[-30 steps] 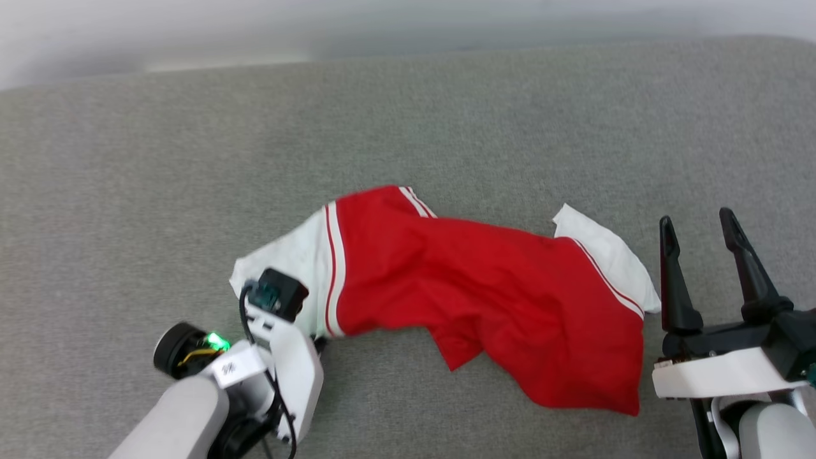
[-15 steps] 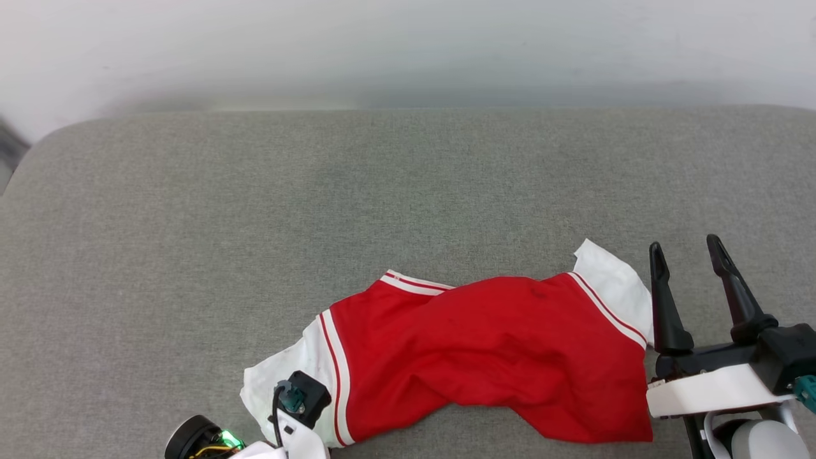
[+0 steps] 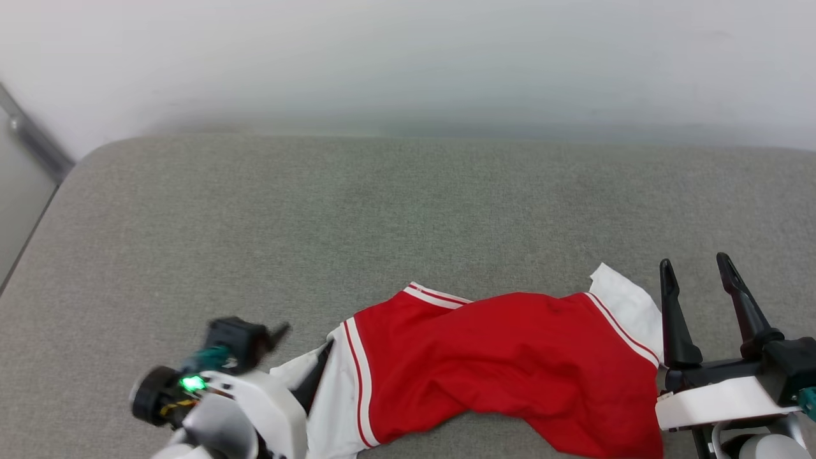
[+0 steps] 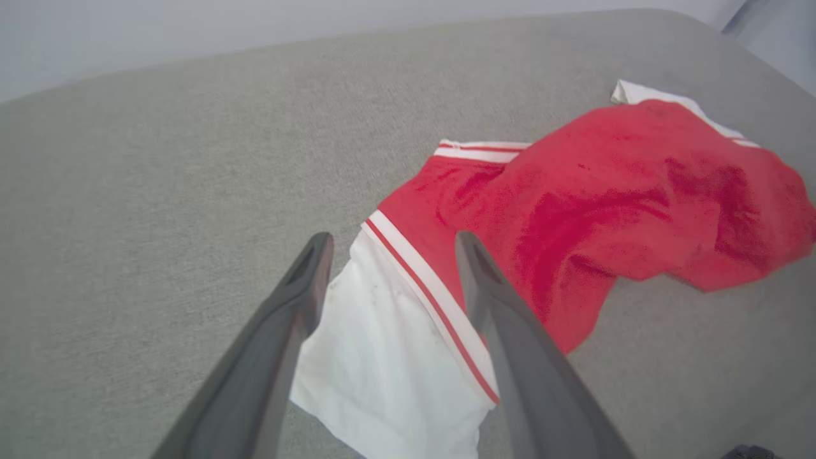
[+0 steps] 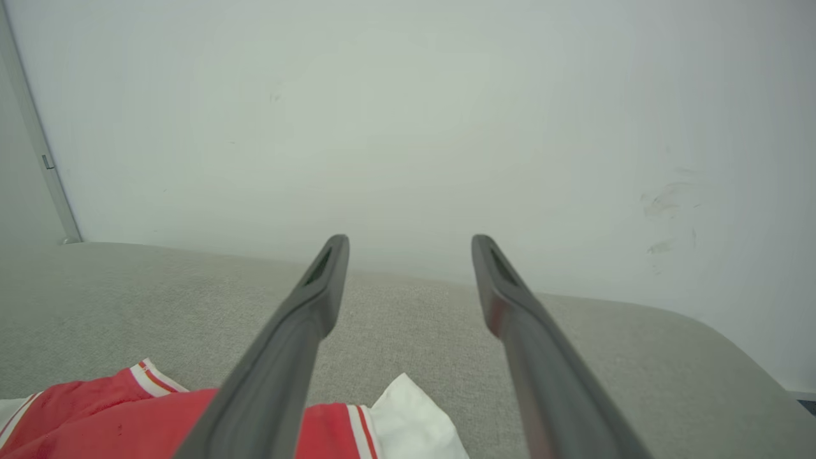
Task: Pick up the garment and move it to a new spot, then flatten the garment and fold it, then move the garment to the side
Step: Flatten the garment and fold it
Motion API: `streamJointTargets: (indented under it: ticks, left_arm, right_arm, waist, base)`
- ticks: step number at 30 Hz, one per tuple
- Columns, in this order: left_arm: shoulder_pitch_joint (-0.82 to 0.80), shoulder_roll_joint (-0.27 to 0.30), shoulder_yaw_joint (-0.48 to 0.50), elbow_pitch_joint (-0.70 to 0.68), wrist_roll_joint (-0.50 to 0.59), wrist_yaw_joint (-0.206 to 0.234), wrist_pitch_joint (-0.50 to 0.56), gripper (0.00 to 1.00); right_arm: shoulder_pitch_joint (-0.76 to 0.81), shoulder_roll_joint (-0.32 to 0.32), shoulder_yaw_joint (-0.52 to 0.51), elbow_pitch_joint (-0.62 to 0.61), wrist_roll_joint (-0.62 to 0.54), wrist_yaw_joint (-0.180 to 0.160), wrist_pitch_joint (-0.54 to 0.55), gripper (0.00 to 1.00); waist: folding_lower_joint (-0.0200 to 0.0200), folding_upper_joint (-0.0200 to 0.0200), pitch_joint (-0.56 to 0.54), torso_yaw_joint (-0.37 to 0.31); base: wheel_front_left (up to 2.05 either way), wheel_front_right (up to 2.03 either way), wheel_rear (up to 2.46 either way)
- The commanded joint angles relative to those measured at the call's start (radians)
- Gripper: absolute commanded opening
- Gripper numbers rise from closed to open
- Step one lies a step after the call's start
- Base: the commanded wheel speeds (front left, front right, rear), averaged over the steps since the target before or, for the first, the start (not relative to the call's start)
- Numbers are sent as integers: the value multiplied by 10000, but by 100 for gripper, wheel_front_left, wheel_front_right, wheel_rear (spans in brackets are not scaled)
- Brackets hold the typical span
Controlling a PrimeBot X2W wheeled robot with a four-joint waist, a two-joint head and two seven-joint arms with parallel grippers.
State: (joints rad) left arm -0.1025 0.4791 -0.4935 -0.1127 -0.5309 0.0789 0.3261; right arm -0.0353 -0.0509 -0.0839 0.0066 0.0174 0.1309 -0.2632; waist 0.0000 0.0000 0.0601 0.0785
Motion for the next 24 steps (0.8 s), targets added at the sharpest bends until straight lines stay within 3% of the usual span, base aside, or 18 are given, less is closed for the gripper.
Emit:
streamJointTargets:
  ticks: [1, 9, 13, 18, 24]
  left_arm:
    - [113, -72, 388, -248, 122, 200, -708, 100]
    - [546, -773, 1516, 441, 562, 490, -5193, 100]
    - [716, -1065, 1666, 872, 899, 384, -5825, 100]
    - [529, -1375, 1808, 1153, 1346, 88, -5923, 100]
    - [171, -1920, 2254, 1130, 1788, -357, -5929, 100]
  right_arm:
    - [155, 13, 0, 14, -41, -5, -22, 100]
    - [141, 12, -85, 38, -234, -3, -22, 100]
    - [-90, 12, -194, 287, -395, -5, 284, 100]
    - [-737, -557, 227, 475, -788, -5, 2826, 100]
    - [-1928, -2496, 1400, 417, 536, -5, 7032, 100]
  waist:
    - [0, 0, -138, 105]
    - [0, 0, -225, 220]
    - [0, 0, -101, 327]
    - [0, 0, 313, 499]
    - [0, 0, 975, 868]
  base:
    - [0, 0, 0]
    - [0, 0, 0]
    - [0, 0, 0]
    - [0, 0, 0]
    - [0, 0, 0]
